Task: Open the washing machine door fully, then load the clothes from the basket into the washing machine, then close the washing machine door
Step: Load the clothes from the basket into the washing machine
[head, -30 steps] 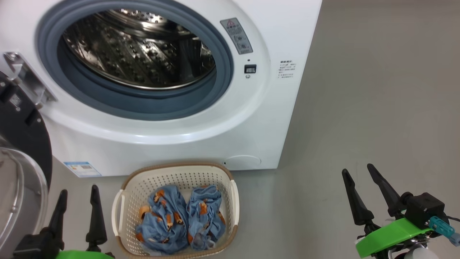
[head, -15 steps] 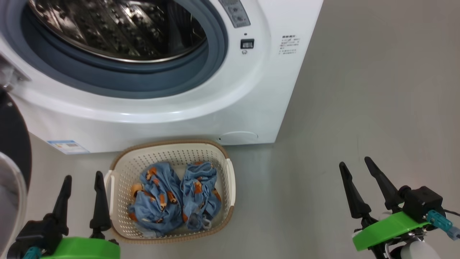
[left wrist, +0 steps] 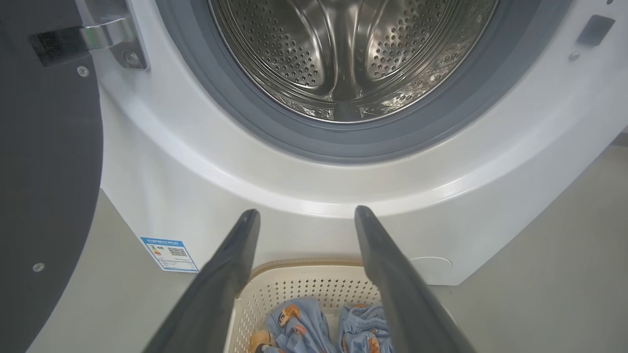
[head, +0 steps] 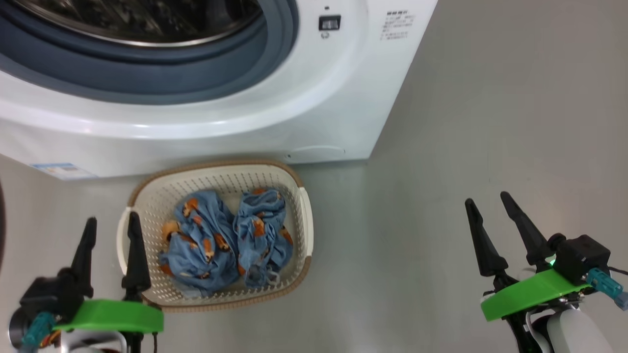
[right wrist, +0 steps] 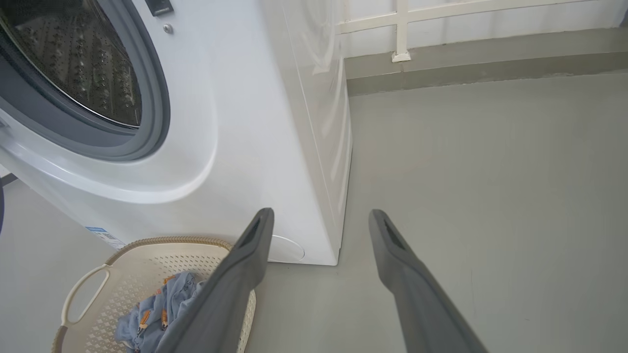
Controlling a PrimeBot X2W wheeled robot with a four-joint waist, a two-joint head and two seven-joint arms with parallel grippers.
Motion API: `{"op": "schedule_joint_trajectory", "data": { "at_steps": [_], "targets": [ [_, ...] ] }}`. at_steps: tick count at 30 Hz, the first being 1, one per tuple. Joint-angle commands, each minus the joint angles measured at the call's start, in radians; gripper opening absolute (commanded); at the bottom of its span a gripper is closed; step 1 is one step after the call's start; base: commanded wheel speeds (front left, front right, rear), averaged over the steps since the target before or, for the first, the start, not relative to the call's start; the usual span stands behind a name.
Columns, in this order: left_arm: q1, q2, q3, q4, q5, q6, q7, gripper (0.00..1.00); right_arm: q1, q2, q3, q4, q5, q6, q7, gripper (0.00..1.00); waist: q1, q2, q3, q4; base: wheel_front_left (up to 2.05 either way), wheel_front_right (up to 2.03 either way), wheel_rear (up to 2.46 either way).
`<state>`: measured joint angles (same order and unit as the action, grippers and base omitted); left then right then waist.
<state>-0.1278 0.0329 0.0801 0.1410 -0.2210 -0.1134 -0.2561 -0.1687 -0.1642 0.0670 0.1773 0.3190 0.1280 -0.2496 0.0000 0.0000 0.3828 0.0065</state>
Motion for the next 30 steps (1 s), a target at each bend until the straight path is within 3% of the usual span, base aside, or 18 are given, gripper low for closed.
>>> {"op": "schedule_joint_trajectory", "data": {
  "at_steps": [1,15,30],
  "targets": [
    [-0.026,0.017,0.03,-0.016,0.0,-0.003,-0.006,1.0,-0.01,0.0,0.018,-0.025,0.001,0.003,-0.012,1.0,0.0,0.0,0.044,-0.013,0.0,0.0,0.0],
    [-0.22,0.039,0.026,0.118,-0.008,-0.016,-0.006,1.0,-0.063,-0.002,-0.027,-0.073,-0.009,0.003,-0.012,1.0,0.0,0.0,0.267,-0.049,0.0,0.0,0.0],
    [-0.443,0.159,-0.058,0.529,-0.096,-0.017,-0.006,1.0,-0.117,0.015,0.0,-0.083,-0.013,0.003,-0.012,1.0,0.0,0.0,0.377,-0.108,0.0,0.0,0.0]
  ]
}}
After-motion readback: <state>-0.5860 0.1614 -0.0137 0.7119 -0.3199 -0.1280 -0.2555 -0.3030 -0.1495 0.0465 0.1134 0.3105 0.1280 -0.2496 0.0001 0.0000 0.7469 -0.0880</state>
